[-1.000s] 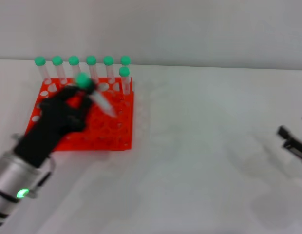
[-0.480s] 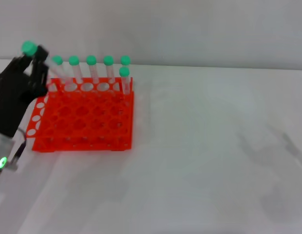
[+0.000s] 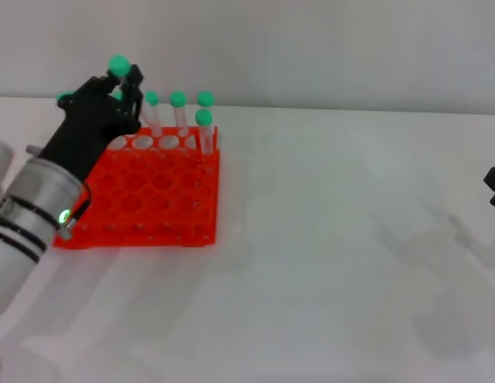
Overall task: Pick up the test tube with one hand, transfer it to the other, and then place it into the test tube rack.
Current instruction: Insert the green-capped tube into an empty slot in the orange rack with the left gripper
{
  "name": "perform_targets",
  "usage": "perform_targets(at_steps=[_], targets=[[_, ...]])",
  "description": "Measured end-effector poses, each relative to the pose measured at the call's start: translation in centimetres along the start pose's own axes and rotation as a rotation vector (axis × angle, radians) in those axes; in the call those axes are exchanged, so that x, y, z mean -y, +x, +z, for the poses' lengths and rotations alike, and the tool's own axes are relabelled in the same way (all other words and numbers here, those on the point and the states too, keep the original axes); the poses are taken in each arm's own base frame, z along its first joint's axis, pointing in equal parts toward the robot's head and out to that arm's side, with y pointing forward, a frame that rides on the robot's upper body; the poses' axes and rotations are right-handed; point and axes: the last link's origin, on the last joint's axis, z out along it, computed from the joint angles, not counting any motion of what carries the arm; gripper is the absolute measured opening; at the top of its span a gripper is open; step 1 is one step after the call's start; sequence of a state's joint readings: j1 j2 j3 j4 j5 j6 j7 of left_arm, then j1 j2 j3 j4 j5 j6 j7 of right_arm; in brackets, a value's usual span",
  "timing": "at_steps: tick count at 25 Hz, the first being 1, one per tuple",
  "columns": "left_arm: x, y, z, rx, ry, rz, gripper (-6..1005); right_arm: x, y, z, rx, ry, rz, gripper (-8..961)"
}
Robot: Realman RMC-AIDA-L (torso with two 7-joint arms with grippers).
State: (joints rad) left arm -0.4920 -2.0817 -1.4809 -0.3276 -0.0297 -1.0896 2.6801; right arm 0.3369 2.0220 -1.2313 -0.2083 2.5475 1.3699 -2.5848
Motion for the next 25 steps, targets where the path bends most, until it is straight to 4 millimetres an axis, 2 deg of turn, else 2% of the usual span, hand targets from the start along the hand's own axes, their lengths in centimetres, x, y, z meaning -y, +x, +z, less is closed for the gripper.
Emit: perform_targets(at_steps=[4, 25], targets=[[-0.8, -0.4, 1.4, 0.050, -0.032, 0.062, 232, -0.1, -0.1, 0.2, 0.004, -0.004, 0.000, 843], [-1.3, -1.4, 3.6, 0.162, -0.032, 0.107, 242, -0.6, -0.5, 1.3, 0.028, -0.035, -0.002, 843]])
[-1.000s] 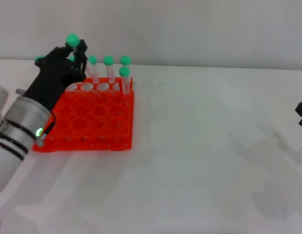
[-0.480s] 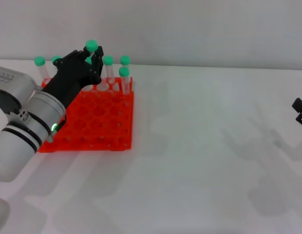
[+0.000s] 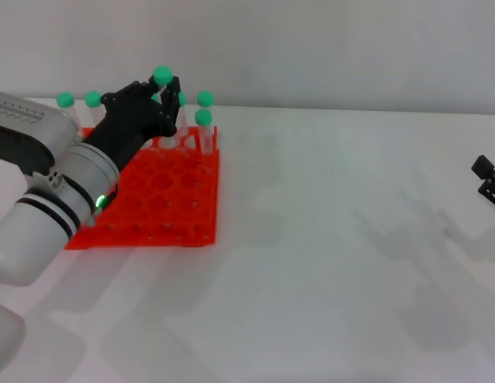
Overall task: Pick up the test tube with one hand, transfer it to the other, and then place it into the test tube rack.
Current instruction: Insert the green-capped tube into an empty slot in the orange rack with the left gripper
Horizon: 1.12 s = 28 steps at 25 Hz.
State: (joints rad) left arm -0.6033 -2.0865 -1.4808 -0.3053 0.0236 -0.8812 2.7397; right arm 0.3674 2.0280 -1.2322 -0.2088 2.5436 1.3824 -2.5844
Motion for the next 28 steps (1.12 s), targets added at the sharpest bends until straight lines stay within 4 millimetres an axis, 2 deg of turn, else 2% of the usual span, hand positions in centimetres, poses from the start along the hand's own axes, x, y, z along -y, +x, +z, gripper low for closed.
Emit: perform_targets(at_steps=[10, 28], targets=[[-0.2, -1.1, -0.5, 0.048, -0.006, 0.012, 247, -0.1, 0.0, -0.2, 0.004, -0.002, 0.002, 843], [0.1, -1.6, -0.3, 0.089, 0.012, 0.012, 256, -0.5, 0.0, -0.2, 0.008, -0.025, 0.010, 843]])
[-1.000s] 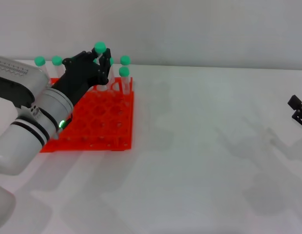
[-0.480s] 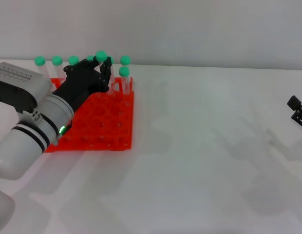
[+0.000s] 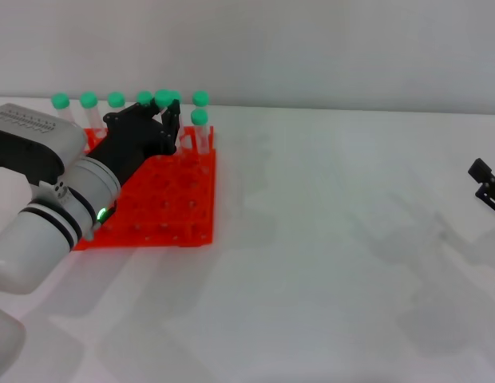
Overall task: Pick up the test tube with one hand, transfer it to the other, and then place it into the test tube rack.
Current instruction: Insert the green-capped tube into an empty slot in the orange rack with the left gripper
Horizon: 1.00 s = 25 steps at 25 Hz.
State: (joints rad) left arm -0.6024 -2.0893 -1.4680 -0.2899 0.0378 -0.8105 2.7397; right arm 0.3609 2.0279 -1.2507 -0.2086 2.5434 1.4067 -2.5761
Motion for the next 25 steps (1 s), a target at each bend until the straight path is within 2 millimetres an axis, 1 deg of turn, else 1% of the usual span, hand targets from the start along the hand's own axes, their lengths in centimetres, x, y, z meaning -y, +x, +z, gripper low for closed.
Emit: perform_targets(at_steps=[8, 20, 23, 25], targets=[[0.0, -0.2, 0.0, 0.012, 0.001, 0.003, 260, -0.1, 0.0, -0.1, 0.000, -0.004, 0.002, 843], [0.6, -1.3, -0.6, 0.064, 0.035, -0.007, 266, -0.1, 0.0, -0.3, 0.003, 0.000, 0.005, 843], [0.9, -1.9, -1.2, 0.076, 0.046, -0.013, 373, -0.1, 0.0, -0.3, 0.003, 0.000, 0.004, 843], [1.0, -2.4, -1.9, 0.079, 0.055, -0.023, 445, 0.0, 0.0, -0.3, 0.004, 0.001, 0.003, 843]])
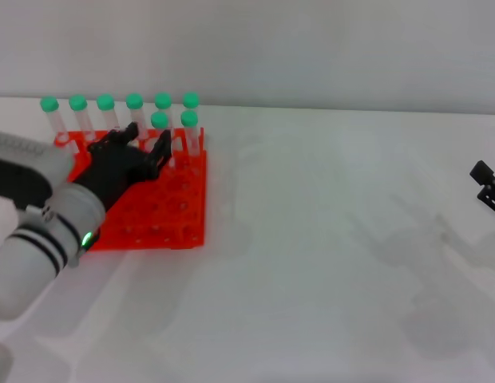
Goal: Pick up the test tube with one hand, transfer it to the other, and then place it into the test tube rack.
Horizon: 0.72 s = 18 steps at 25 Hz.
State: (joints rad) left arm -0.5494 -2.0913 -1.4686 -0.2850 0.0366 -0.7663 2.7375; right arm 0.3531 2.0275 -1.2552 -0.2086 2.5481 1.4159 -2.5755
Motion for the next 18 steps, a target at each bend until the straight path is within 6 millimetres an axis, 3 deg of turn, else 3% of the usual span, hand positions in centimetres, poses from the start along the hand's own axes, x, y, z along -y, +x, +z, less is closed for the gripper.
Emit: perform_targets(at_steps=[7, 14, 18], targets=[[1.8, -2.1, -4.6, -0.065, 0.080, -0.084, 608, 0.2, 0.0, -0.2, 0.000, 0.010, -0.006, 843], [5.0, -4.1, -12.5, -0.223, 0.287, -0.188, 774, 0.8, 0.1, -0.7, -0.004, 0.050, 0.000, 843], [6.1, -5.2, -14.4, -0.212, 0.363, -0.210, 863, 1.2, 0.2, -1.4, -0.003, 0.088, 0.008, 843]])
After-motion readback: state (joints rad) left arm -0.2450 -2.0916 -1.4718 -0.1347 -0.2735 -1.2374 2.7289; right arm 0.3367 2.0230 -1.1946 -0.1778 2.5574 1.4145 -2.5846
